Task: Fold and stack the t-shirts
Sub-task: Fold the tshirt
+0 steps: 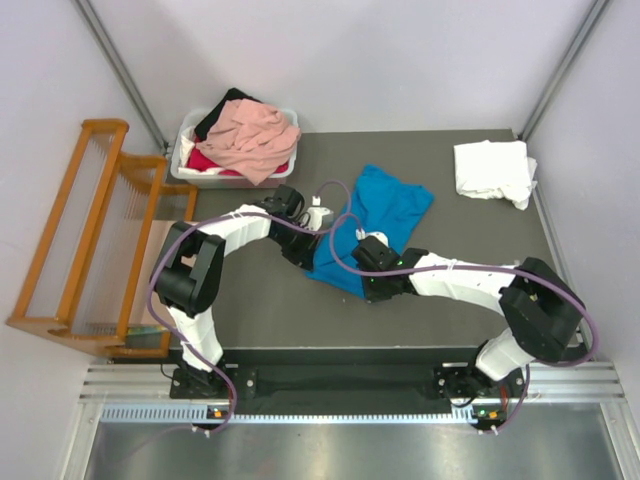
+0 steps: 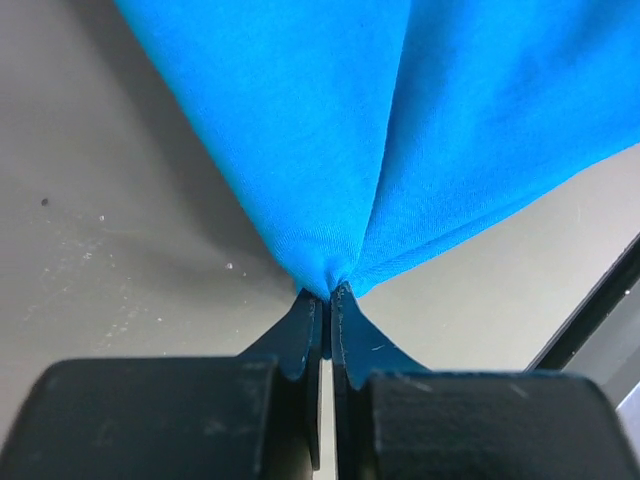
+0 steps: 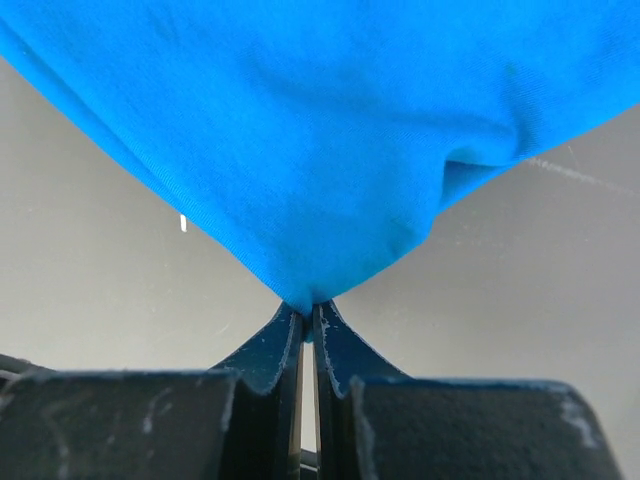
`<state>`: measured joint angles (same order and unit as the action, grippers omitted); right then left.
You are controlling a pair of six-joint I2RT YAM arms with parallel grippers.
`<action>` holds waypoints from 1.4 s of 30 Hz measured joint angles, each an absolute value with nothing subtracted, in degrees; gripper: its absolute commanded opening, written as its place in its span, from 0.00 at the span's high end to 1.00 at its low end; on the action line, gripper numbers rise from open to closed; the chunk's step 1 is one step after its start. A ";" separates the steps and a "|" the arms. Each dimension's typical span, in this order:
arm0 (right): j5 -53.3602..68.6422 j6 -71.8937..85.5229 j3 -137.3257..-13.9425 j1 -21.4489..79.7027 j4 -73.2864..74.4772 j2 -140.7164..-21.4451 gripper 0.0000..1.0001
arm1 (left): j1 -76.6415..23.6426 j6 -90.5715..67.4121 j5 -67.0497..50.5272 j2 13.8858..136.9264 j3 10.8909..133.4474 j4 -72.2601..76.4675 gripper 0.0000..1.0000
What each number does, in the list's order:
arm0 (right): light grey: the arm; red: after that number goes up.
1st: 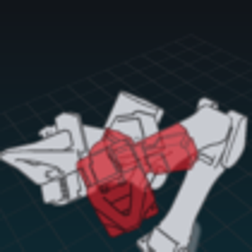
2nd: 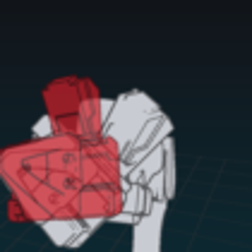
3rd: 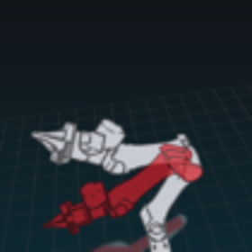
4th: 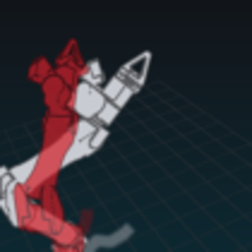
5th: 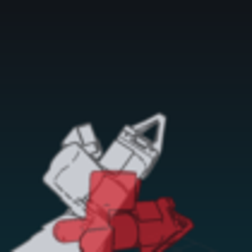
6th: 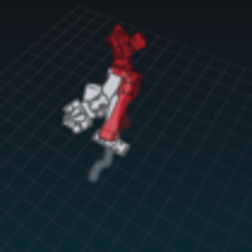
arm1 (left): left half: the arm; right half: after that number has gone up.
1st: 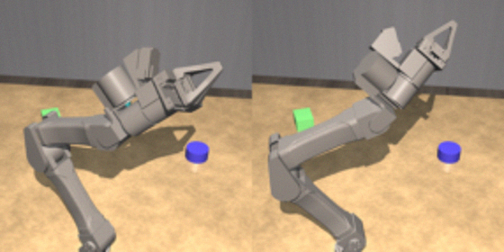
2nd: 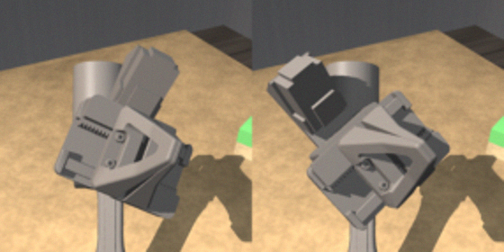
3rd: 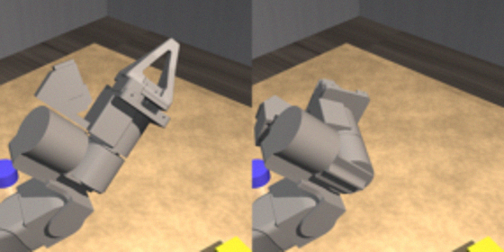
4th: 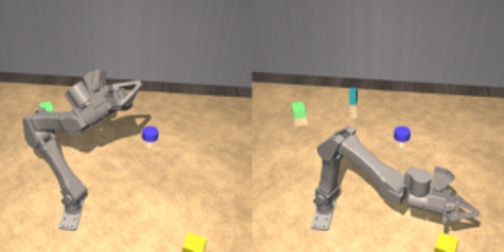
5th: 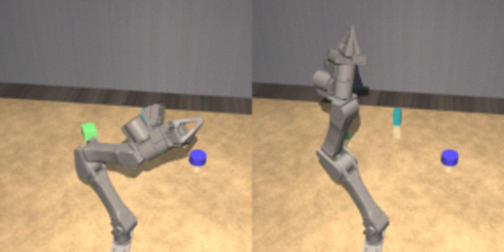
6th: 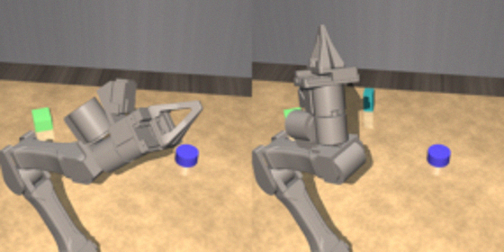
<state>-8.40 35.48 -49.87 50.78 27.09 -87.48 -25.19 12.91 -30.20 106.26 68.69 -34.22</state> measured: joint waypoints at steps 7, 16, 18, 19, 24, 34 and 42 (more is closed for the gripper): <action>-7.79 34.92 -49.87 50.78 27.07 -87.26 1.00 | -25.04 13.74 -30.70 106.26 69.49 -35.88 0.99; -5.10 36.03 -47.24 52.80 29.23 -79.90 1.00 | -25.06 19.70 -33.65 102.39 73.23 -47.68 0.91; -5.32 36.88 -47.24 55.51 30.33 -77.45 1.00 | -25.06 21.41 -33.91 99.77 73.32 -50.41 0.91; -5.65 37.45 -47.24 57.28 30.92 -76.27 1.00 | -25.06 22.31 -34.00 98.24 73.34 -52.07 0.91; -6.85 40.95 -47.29 64.34 32.88 -73.65 1.00 | -25.08 26.48 -35.48 91.92 73.34 -60.10 0.87; -12.12 45.19 -49.71 67.72 38.30 -70.41 1.00 | -25.10 31.42 -37.21 89.58 75.48 -69.34 0.88; -16.29 41.36 -53.76 60.42 41.19 -67.48 1.00 | -25.10 27.83 -35.16 92.84 85.38 -64.60 0.97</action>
